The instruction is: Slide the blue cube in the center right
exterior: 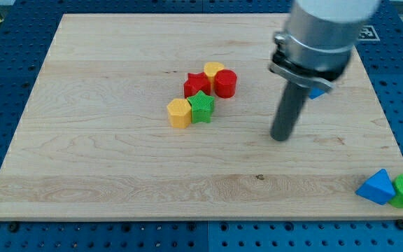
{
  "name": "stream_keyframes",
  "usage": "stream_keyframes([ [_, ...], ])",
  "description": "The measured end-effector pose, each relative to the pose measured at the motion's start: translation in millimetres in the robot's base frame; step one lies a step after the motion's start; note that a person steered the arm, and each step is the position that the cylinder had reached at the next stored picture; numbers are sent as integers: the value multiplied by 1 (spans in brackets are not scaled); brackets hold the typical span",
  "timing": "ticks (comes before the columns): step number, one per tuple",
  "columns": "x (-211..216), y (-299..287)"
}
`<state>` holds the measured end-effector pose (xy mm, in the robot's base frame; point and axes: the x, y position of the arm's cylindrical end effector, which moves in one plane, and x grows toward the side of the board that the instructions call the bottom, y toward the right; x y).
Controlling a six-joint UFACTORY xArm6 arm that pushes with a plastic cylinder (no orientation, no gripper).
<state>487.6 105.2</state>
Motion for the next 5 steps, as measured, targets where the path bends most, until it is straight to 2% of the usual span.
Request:
stream_keyframes([
  [2, -96, -9],
  [3, -110, 18],
  [4, -95, 77],
  [5, -86, 111],
])
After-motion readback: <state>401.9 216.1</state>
